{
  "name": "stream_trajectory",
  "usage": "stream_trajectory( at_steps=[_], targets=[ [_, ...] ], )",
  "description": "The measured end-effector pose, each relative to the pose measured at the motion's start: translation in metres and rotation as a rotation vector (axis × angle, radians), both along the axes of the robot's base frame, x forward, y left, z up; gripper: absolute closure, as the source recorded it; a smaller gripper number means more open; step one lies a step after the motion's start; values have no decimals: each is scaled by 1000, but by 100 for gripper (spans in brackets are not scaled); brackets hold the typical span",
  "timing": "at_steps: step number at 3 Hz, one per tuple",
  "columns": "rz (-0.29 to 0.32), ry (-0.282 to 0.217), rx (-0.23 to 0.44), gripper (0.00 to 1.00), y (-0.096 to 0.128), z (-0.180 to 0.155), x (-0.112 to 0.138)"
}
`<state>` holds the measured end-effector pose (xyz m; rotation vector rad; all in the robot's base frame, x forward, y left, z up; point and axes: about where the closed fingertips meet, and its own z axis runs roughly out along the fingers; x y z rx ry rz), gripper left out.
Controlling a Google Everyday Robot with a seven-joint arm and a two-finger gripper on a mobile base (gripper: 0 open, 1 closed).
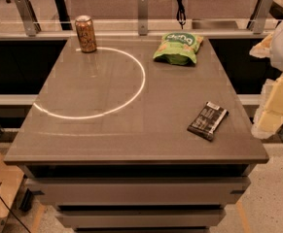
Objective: Knock orange can over
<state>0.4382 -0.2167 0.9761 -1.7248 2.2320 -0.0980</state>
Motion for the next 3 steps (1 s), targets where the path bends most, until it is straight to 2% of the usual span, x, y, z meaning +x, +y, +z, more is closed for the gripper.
stream_trajectory(
  at_steps=[1, 2, 3],
  targets=[
    [1, -5, 7, 0, 0, 1, 1],
    [66, -28, 84, 0, 12, 2, 14],
    [173, -77, 253, 0, 41, 2, 41]
  ],
)
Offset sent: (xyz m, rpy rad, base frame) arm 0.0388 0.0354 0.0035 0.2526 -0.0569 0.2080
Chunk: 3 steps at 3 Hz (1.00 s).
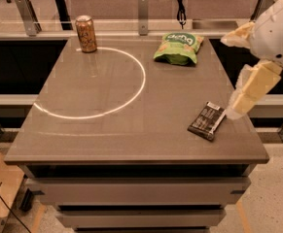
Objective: Knock orange can over
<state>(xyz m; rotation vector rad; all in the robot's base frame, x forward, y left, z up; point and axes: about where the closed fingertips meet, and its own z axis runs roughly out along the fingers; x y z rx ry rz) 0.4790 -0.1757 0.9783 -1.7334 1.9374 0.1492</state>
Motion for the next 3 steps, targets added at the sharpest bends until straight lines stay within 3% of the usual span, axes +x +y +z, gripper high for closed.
stream_trajectory(
  at_steps=[1, 3],
  targets=[
    [68, -38, 133, 0, 39, 7, 32],
    [48, -41, 156, 0, 45, 4, 41]
  ],
)
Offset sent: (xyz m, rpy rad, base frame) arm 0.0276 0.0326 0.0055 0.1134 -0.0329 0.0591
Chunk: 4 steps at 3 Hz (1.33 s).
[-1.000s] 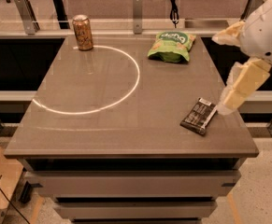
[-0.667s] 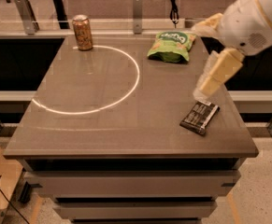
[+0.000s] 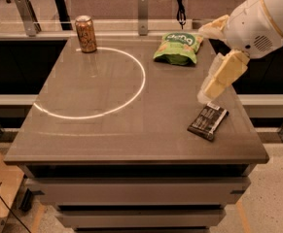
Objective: Knock orange can over
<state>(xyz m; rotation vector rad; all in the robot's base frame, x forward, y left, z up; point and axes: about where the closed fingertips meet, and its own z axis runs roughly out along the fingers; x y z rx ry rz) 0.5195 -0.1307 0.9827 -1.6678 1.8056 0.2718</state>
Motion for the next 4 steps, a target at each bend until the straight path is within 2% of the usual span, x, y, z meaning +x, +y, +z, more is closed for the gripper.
stream_trajectory(
  at_steps=[1, 3, 4],
  targets=[
    [-34, -17, 101, 0, 16, -5, 29],
    [-95, -71, 347, 0, 57, -15, 111],
    [-145, -86, 425, 0, 74, -27, 147]
  ],
)
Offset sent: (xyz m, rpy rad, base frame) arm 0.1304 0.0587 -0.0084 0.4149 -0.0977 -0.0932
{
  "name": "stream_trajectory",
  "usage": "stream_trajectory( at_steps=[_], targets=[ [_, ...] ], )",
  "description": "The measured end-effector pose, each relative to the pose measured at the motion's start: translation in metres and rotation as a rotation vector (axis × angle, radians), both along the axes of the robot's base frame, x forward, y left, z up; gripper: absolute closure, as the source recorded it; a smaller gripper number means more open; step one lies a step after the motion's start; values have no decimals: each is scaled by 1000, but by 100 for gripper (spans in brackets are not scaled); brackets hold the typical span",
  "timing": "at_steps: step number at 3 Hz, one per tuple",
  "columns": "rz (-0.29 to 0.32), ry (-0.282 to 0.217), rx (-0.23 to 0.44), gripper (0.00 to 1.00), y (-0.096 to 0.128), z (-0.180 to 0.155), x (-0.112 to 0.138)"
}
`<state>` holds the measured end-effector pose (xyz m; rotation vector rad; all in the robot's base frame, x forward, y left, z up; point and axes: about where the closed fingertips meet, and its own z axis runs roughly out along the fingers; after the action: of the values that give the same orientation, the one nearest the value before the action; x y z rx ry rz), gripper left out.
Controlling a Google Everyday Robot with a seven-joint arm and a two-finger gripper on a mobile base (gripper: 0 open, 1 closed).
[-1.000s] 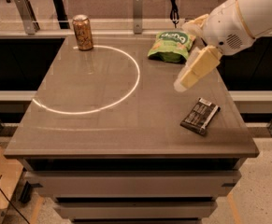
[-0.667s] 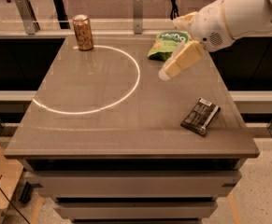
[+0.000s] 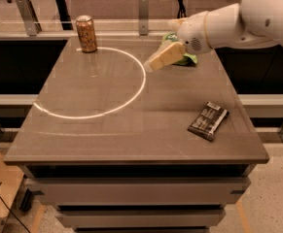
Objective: Knock orange can over
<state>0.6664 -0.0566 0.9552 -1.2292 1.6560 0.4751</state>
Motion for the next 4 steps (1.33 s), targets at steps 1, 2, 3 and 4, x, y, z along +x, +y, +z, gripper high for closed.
stream_trajectory(
  at_steps=[1, 2, 3, 4],
  targets=[
    [-70, 6, 60, 0, 14, -15, 38],
    [-70, 6, 60, 0, 14, -15, 38],
    [-89, 14, 113, 0, 33, -23, 56],
    [-78, 22, 193, 0, 71, -35, 87]
  ],
)
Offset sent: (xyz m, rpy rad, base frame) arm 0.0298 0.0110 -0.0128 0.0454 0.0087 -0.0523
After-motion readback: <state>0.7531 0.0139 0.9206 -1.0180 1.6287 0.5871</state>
